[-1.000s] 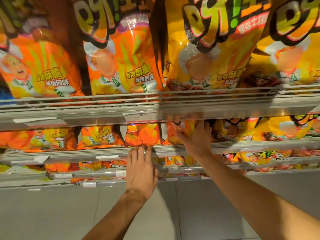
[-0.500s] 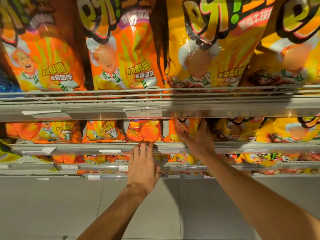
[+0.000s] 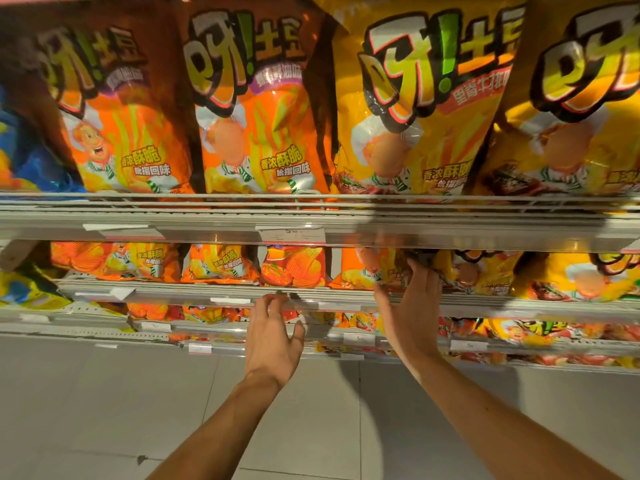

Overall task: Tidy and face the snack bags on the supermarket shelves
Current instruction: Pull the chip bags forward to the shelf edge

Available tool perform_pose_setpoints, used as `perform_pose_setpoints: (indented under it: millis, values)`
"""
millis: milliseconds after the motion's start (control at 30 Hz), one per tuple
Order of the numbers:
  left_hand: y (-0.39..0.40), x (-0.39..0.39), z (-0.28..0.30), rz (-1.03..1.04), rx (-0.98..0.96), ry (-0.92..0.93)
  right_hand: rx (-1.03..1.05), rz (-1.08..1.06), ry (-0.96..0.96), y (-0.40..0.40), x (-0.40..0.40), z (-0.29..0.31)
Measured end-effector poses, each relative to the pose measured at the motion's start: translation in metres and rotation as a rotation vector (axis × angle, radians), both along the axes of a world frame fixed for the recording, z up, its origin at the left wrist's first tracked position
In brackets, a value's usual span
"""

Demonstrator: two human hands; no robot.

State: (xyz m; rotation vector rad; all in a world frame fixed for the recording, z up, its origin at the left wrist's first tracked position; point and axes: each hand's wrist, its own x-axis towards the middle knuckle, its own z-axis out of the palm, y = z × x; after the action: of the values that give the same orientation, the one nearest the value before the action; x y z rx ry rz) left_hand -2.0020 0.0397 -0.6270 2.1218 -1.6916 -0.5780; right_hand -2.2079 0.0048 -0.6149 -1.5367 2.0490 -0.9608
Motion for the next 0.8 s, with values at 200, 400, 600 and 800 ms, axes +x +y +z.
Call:
perform_pose_setpoints:
  millis: [200, 400, 600, 800]
  values:
    - [0.011, 0.032, 0.013, 0.3, -0.007, 0.339, -0.002, 0.092, -0.181, 0.013, 0.039, 0.008]
    - [0.016, 0.082, 0.02, 0.487, -0.024, 0.59, 0.092, 0.133, -0.235, 0.012, 0.091, 0.007]
    - [0.007, 0.151, 0.001, 0.479, -0.006, 0.585, 0.183, 0.089, -0.226, -0.021, 0.143, 0.001]
    - [-0.005, 0.212, -0.025, 0.415, -0.028, 0.569, 0.302, -0.095, -0.136, -0.065, 0.169, -0.025]
